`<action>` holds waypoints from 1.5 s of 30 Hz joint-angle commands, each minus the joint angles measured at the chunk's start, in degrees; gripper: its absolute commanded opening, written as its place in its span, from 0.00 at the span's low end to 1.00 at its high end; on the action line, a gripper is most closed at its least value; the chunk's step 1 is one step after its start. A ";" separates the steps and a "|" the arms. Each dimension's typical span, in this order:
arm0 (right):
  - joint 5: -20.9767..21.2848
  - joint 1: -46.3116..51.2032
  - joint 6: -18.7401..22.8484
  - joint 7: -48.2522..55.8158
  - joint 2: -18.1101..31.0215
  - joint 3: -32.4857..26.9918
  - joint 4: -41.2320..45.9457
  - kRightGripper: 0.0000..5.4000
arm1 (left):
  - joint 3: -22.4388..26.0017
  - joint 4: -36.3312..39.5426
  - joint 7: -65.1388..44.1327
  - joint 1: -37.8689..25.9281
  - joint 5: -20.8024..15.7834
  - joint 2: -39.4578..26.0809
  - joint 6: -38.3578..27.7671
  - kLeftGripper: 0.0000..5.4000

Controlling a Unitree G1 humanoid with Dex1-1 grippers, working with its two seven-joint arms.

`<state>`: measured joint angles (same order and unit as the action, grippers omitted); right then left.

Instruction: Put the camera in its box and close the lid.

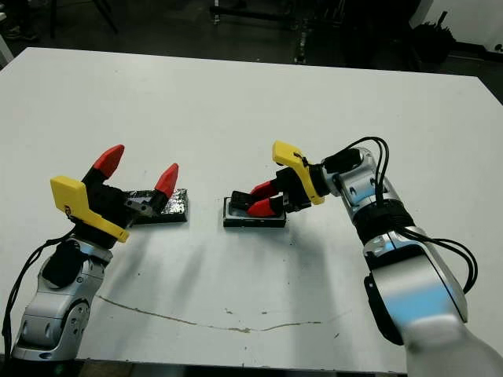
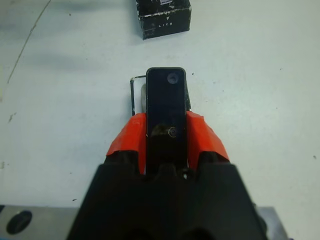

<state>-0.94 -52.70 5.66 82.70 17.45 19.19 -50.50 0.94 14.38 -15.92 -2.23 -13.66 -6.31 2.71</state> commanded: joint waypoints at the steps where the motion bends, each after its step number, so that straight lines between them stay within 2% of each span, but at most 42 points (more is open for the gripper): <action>1: 2.51 0.34 0.75 1.36 3.43 0.56 -1.91 0.40 | -0.08 -0.29 -0.14 0.69 -0.39 -0.06 0.67 1.00; 8: 3.49 0.45 -2.15 1.94 3.89 0.68 -0.09 0.56 | -0.20 0.16 0.04 0.65 0.43 -0.42 0.82 1.00; 15: 4.36 0.78 -2.35 1.73 4.20 0.42 1.09 0.74 | -0.41 -0.17 -0.12 0.45 0.64 -0.38 0.36 1.00; 19: 4.09 0.85 0.39 1.75 4.07 -0.33 1.30 0.84 | -0.44 0.03 -0.22 0.43 0.46 -0.41 0.58 1.00; 22: 3.64 0.87 -0.21 1.72 4.52 -1.25 1.79 0.92 | -0.38 0.05 -0.21 0.35 0.29 -0.43 0.83 1.00; 25: 2.34 1.03 2.48 1.20 5.58 -3.24 3.43 0.99 | -0.34 0.08 -0.02 0.33 0.64 -0.54 0.73 1.00; 29: -2.54 3.97 2.39 0.15 7.56 -9.01 7.41 1.00 | 0.01 -0.29 -0.51 0.03 0.87 -1.29 0.42 1.00; 31: -5.14 7.66 2.41 -3.19 8.69 -12.72 12.86 1.00 | 0.24 -0.67 -1.31 -0.66 1.62 -2.70 0.08 1.00; 35: -9.02 23.23 10.33 -20.84 8.19 -22.83 37.88 0.96 | 1.43 -2.09 -5.56 -3.67 2.57 -8.75 0.52 1.00; 40: -11.40 40.88 11.39 -36.45 3.30 -31.14 59.36 0.84 | 2.71 -5.16 -14.72 -8.47 0.96 -17.42 0.78 1.00; 42: -12.17 47.13 10.27 -40.87 1.26 -33.16 64.70 0.79 | 2.69 -7.53 -19.81 -11.27 0.56 -21.50 0.73 1.00; 45: -12.64 55.87 3.73 -46.78 -2.98 -35.36 67.66 0.71 | 1.59 -13.12 -27.74 -16.54 1.07 -26.98 -0.60 1.00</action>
<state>-13.05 -0.01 11.87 38.28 16.12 -14.90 15.99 3.23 3.82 -40.52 -16.52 -12.98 -30.89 2.68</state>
